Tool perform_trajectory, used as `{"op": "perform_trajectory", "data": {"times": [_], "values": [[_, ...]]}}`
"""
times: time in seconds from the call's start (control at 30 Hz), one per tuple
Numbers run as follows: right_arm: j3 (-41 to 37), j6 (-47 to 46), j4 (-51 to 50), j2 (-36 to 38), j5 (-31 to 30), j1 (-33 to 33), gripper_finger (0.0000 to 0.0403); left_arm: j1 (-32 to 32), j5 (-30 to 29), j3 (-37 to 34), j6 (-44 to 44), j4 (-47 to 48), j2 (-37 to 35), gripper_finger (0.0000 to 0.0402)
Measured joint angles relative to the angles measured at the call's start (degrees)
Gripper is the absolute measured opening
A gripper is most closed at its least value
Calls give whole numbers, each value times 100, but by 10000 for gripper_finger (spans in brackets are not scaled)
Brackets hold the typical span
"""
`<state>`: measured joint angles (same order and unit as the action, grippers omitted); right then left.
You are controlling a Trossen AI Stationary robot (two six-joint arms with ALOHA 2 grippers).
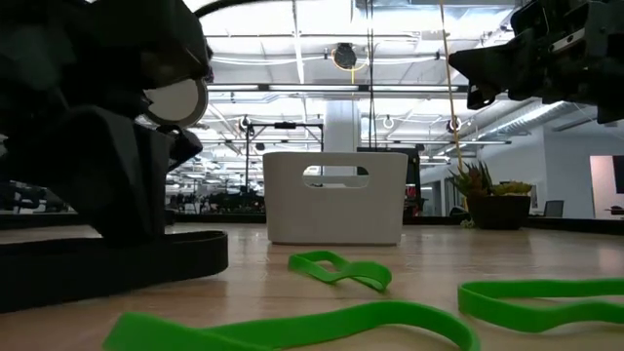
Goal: Pick and place rubber bands into bin
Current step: Put the black rubber band into the gray bin
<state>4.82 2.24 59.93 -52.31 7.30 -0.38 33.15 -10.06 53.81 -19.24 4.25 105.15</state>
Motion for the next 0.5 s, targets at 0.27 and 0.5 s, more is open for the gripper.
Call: {"op": "perform_trajectory", "data": {"times": [0.27,0.5], "values": [[0,-2,-3,0,1,0,1,-8,-503,-3,938,150,-1067,6],[0,-4,-22,1,1,-1,1,324,-2355,-63,1737,1030,-2574,4]]}}
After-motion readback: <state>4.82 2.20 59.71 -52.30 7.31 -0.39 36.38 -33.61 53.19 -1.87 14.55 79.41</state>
